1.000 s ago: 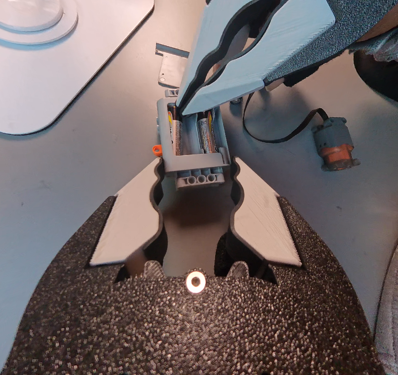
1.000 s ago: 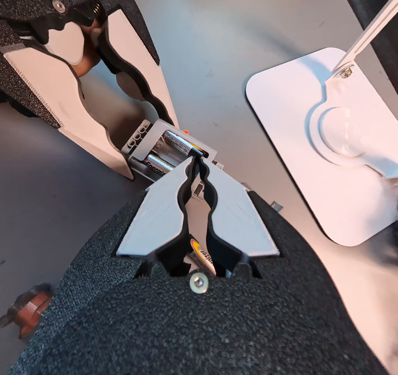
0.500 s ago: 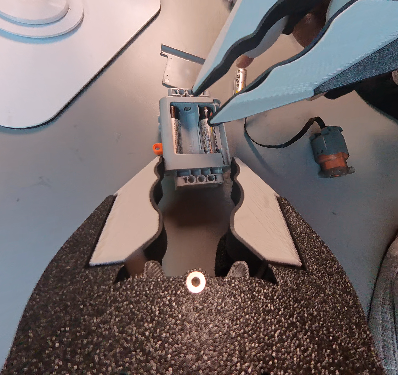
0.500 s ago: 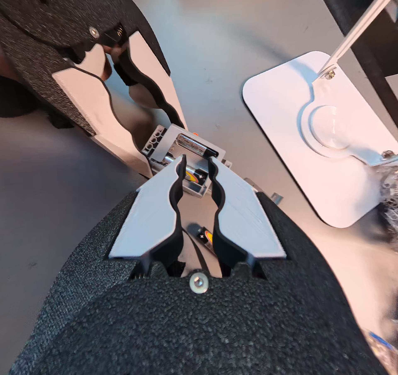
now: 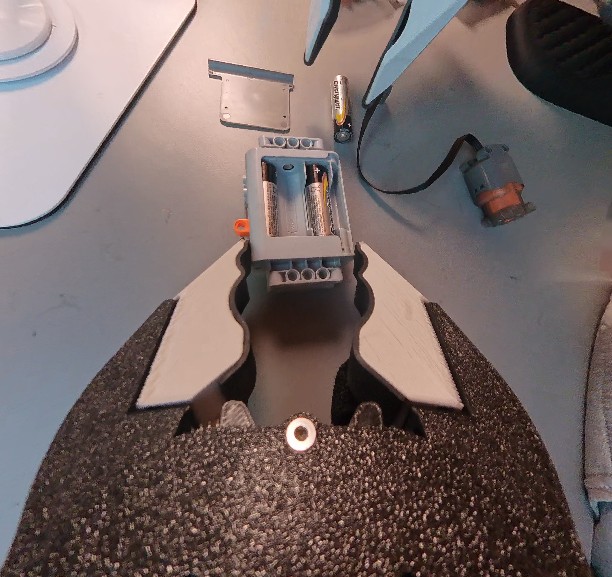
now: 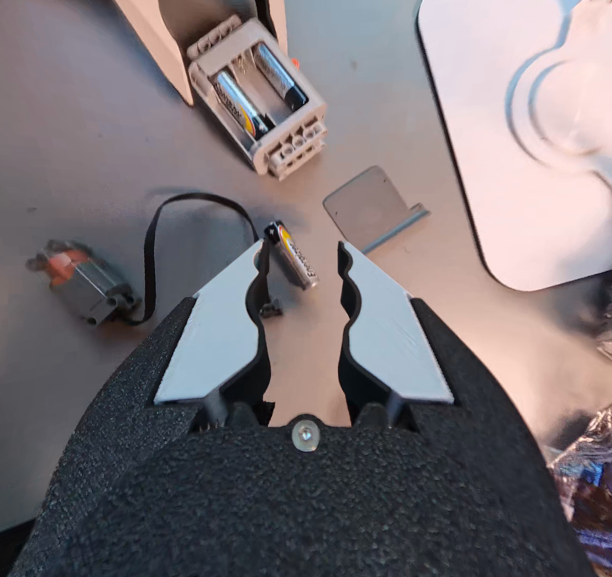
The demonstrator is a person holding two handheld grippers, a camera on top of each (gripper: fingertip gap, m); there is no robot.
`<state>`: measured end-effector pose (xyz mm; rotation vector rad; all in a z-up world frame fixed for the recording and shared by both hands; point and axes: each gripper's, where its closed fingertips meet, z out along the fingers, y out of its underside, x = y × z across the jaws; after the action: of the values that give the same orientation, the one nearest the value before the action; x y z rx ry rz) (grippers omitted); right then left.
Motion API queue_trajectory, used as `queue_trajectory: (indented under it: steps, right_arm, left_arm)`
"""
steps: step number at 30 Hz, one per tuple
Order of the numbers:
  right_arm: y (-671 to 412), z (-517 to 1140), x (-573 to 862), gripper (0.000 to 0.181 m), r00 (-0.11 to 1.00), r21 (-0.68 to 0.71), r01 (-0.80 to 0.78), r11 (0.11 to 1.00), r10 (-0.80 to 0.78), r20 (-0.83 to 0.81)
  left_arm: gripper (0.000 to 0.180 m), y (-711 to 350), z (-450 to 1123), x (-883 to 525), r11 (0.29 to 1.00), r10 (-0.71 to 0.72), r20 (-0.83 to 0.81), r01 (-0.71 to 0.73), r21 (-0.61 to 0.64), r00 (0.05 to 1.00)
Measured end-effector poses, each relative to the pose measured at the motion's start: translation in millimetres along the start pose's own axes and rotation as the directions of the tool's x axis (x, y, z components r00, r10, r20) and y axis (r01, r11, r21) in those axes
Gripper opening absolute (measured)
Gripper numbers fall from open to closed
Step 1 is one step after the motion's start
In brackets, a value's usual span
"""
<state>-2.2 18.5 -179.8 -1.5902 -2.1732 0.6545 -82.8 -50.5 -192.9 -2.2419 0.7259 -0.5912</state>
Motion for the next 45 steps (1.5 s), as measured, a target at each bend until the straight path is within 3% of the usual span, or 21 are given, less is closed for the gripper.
queue_trajectory:
  steps: [10, 16, 21, 26, 30, 33, 35, 40, 45]
  right_arm:
    - [17, 12, -2, 0.019, 0.989, 0.019, 0.036, 0.999, -0.039, 0.142]
    - [11, 8, -5, 0.014, 0.992, 0.025, 0.061, 0.998, -0.063, 0.109]
    - [-37, -34, 10, 0.014, 0.997, 0.307, -0.043, 0.951, 0.062, -0.054]
    - [-110, -75, -6, 0.014, 0.984, 0.689, -0.114, 0.716, 0.177, -0.021]
    - [-138, -66, -31, 0.014, 0.984, 0.785, -0.139, 0.604, 0.175, 0.039]
    - [-141, -43, -40, 0.013, 0.986, 0.765, -0.116, 0.633, 0.168, 0.011]
    - [-141, -34, -45, 0.013, 0.988, 0.755, -0.091, 0.65, 0.152, -0.012]
    - [-135, -19, -47, 0.015, 0.993, 0.67, -0.044, 0.741, 0.107, -0.052]
    - [-89, 15, -26, 0.08, 0.998, 0.327, 0.059, 0.943, -0.044, -0.053]
  left_arm:
    - [0.061, 3, -1, 2, 1.0, 0.009, -0.056, -0.009, 0.002, 0.998]
    - [0.064, -5, -7, 2, 0.998, 0.001, -0.07, 0.004, 0.058, 0.998]
    - [0.06, -39, -36, 0, 0.962, -0.03, -0.112, 0.059, 0.265, 0.993]
    - [0.045, -76, -66, 9, 0.856, -0.053, -0.21, 0.153, 0.494, 0.976]
    - [0.04, -92, -81, 28, 0.785, -0.016, -0.326, 0.214, 0.581, 0.945]
    - [0.031, -97, -86, 34, 0.755, -0.014, -0.354, 0.242, 0.609, 0.935]
    - [0.015, -97, -87, 32, 0.751, -0.024, -0.364, 0.257, 0.609, 0.931]
    - [0.011, -88, -80, 27, 0.816, -0.008, -0.272, 0.163, 0.555, 0.962]
    - [0.011, -78, -87, -13, 0.85, -0.05, -0.022, 0.054, 0.524, 0.998]
